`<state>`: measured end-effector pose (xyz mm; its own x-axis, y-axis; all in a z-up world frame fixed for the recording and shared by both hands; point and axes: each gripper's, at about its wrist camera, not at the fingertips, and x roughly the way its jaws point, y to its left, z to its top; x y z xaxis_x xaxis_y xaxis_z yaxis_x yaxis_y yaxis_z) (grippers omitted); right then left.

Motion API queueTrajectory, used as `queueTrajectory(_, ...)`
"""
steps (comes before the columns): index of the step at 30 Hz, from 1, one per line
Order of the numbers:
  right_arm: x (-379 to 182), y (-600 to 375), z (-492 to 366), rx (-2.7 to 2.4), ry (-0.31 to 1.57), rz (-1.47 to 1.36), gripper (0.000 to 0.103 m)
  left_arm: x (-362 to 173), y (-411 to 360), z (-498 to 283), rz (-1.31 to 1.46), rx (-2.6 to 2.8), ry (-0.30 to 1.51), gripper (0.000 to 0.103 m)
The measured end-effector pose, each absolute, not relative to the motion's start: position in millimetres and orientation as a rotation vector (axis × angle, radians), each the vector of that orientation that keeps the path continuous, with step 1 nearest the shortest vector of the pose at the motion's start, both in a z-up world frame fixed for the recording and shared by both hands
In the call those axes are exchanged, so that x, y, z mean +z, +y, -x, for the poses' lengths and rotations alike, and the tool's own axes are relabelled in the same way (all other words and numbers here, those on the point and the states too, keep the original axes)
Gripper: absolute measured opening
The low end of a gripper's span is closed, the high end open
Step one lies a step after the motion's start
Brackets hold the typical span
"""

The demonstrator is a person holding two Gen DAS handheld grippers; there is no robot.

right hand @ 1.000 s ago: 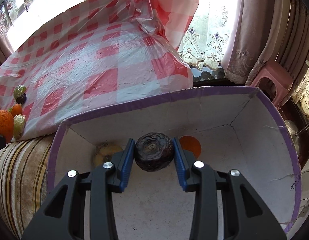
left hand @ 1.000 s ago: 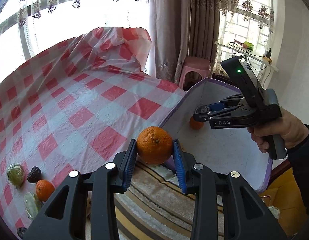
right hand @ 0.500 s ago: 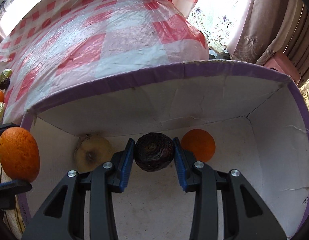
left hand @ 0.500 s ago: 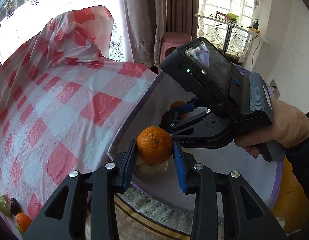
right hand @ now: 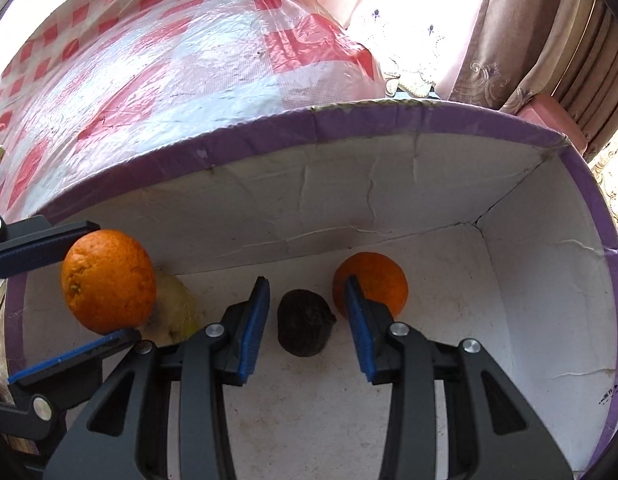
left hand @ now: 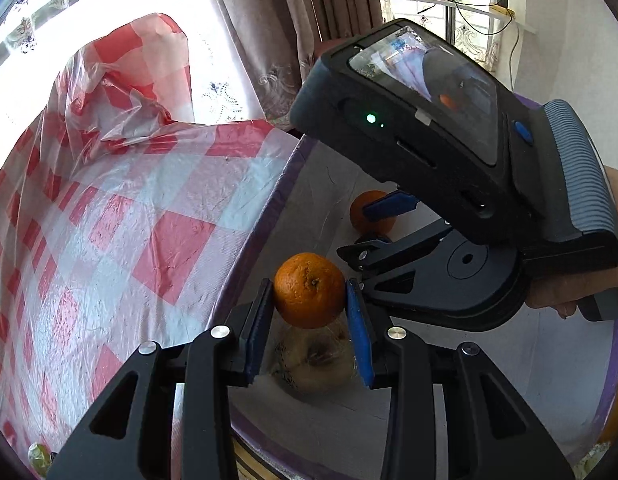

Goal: Organize fruits
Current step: 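Open the right tool to drop the dark fruit while the left tool releases the tangerine, then move both open tools back over the remaining fruits on the table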

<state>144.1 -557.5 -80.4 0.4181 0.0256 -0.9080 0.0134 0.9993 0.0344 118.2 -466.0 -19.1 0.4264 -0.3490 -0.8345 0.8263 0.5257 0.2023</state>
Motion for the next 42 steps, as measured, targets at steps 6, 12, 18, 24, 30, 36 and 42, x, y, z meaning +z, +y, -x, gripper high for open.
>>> queueTrajectory(6,-79.3,-560.2,-145.4,0.001,1.135,-0.039,0.041,-26.8,-471.1,-123.0,-0.697,-0.798,0.832,0.035)
queueTrajectory(12,-73.7,-565.4,-142.4,-0.061,1.118,-0.018,0.058,-30.6,-474.1,-123.2,-0.718,-0.791,0.825,0.037)
queueTrajectory(18,-68.5,-574.0,-140.5,-0.09,1.103,-0.025,0.065,-27.1,-471.3,-124.4,-0.694,-0.79,0.816,0.041)
queueTrajectory(24,-57.7,-585.7,-134.9,-0.131,1.082,-0.045,0.073,-21.2,-464.3,-131.6,-0.632,-0.806,0.821,0.044)
queueTrajectory(30,-47.2,-587.9,-128.1,-0.146,1.063,-0.04,0.073,-8.1,-453.9,-130.3,-0.567,-0.817,0.79,0.044)
queueTrajectory(36,-27.2,-575.6,-113.2,-0.148,1.0,-0.051,0.074,12.3,-435.3,-127.8,-0.484,-0.798,0.74,0.049)
queueTrajectory(42,1.6,-563.0,-97.6,-0.155,0.904,-0.096,0.076,34.1,-406.8,-118.1,-0.407,-0.76,0.681,0.058)
